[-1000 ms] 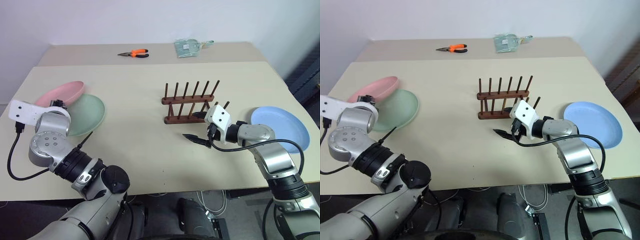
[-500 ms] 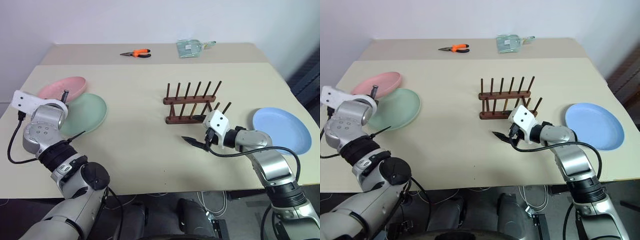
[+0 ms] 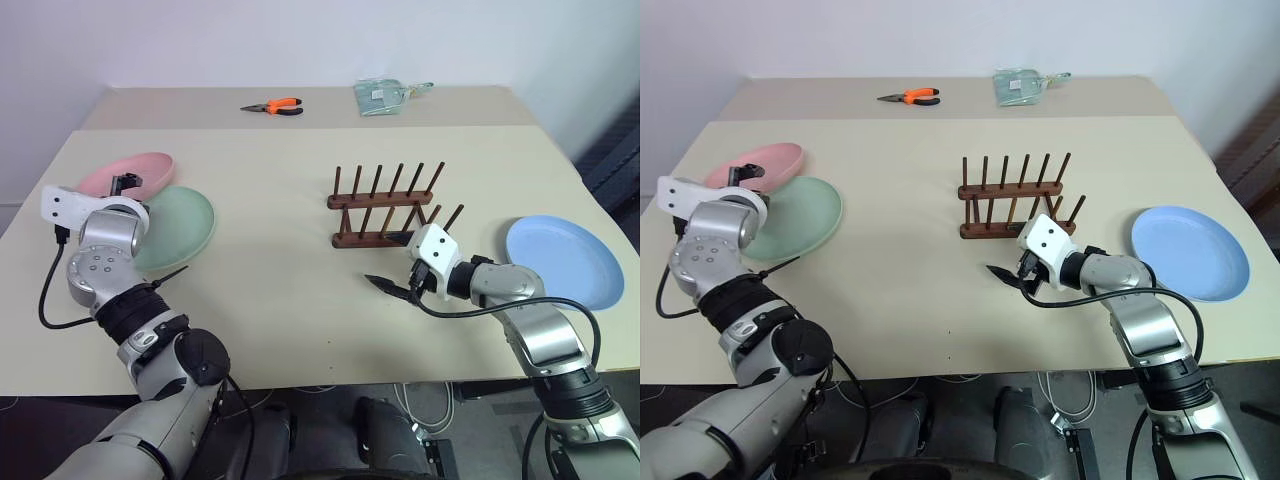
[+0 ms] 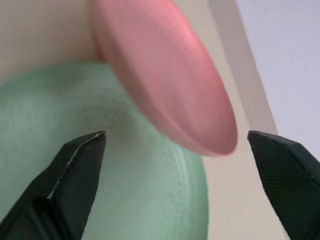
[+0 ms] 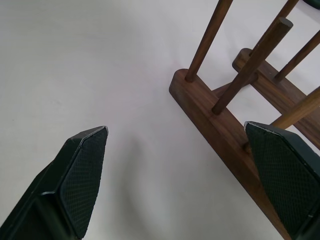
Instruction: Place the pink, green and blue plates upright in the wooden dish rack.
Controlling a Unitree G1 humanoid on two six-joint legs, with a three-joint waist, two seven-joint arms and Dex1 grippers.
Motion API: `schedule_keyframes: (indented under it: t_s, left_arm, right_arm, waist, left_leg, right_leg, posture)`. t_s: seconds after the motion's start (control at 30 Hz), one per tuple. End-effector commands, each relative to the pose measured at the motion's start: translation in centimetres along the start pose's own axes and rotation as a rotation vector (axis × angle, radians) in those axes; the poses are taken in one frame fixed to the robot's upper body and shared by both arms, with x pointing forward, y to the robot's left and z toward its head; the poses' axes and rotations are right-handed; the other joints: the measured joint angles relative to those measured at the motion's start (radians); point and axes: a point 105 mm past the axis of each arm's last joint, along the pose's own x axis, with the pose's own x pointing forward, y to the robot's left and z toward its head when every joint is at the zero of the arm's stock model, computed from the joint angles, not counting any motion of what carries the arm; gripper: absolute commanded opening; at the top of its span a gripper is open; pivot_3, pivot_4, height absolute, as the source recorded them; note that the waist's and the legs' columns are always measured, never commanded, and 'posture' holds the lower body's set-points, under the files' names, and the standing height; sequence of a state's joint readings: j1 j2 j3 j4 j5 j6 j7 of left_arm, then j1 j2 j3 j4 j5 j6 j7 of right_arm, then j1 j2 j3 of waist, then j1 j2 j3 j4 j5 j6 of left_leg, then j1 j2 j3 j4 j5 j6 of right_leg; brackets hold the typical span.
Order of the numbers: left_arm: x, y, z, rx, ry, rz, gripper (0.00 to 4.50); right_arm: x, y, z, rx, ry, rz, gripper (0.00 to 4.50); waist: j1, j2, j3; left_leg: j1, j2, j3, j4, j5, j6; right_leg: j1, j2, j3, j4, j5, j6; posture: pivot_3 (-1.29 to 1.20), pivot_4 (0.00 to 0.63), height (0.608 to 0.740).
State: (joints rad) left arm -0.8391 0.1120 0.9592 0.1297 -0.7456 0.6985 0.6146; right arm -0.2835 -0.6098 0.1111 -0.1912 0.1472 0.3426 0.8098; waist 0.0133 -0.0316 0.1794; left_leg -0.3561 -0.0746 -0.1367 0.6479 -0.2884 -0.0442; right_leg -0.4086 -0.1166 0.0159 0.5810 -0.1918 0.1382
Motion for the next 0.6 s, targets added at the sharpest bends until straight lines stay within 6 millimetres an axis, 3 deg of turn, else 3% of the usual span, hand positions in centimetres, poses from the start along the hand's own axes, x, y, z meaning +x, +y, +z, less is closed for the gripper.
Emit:
schedule_keyframes:
  t_s: [0.03, 0.2, 0.23, 0.33, 0.5, 0.53, 0.6]
  left_arm:
    - [0.3, -1.2, 1.7, -0.046, -0.051, -0.032, 4.38]
    - [2.6, -1.2, 2.7, -0.096, -0.034, -0.035, 4.38]
    - [3.0, -1.1, 2.8, -0.102, -0.031, -0.032, 4.15]
    - [3.6, -1.7, 2.5, -0.090, -0.021, -0.060, 3.07]
    - [3.3, -3.4, 1.3, -0.019, 0.003, -0.146, 0.44]
    - [3.2, -3.7, 1.1, 0.001, 0.006, -0.166, 0.07]
    - [2.8, -4.5, 0.7, 0.047, 0.008, -0.211, 0.07]
  right_arm:
    - [-0.1, -0.4, 0.9, -0.039, -0.022, -0.011, 4.50]
    - [0.1, -0.5, 1.1, -0.046, -0.027, -0.018, 4.50]
    - [0.1, -0.6, 1.1, -0.049, -0.027, -0.023, 4.50]
    - [0.0, -0.7, 1.1, -0.054, -0.028, -0.039, 4.50]
    - [-0.7, -1.1, 1.4, -0.056, -0.032, -0.072, 4.50]
    - [-0.9, -1.1, 1.5, -0.057, -0.033, -0.076, 4.50]
    - [-1.2, -1.4, 1.7, -0.058, -0.041, -0.090, 4.50]
  waist:
    - [0.000, 0.000, 0.000]
    - [-0.002, 0.000, 0.000]
    - [-0.002, 0.000, 0.000]
    - [-0.001, 0.000, 0.000]
    - [0.000, 0.000, 0.000]
    - [0.000, 0.000, 0.000]
    - [-0.002, 0.000, 0.000]
  left_leg:
    - [0.000, 0.000, 0.000, 0.000, 0.000, 0.000]
    - [0.000, 0.000, 0.000, 0.000, 0.000, 0.000]
    - [0.000, 0.000, 0.000, 0.000, 0.000, 0.000]
    - [0.000, 0.000, 0.000, 0.000, 0.000, 0.000]
    - [-0.001, 0.000, 0.000, 0.000, 0.000, 0.000]
    - [0.000, 0.000, 0.000, 0.000, 0.000, 0.000]
    - [0.000, 0.000, 0.000, 0.000, 0.000, 0.000]
  right_leg:
    - [0.000, 0.000, 0.000, 0.000, 0.000, 0.000]
    - [-0.001, 0.001, 0.000, 0.000, 0.000, 0.000]
    - [-0.001, 0.001, 0.000, 0.000, 0.000, 0.000]
    - [0.000, 0.001, 0.000, 0.000, 0.000, 0.000]
    - [0.000, 0.000, 0.000, 0.000, 0.000, 0.000]
    - [0.000, 0.000, 0.000, 0.000, 0.000, 0.000]
    - [0.000, 0.000, 0.000, 0.000, 0.000, 0.000]
  posture:
    - [0.00, 0.150, 0.740]
    - [0.00, 0.150, 0.740]
    - [0.00, 0.150, 0.740]
    - [0.00, 0.150, 0.740]
    - [0.00, 0.150, 0.740]
    - [0.00, 0.150, 0.740]
    - [0.00, 0.150, 0.740]
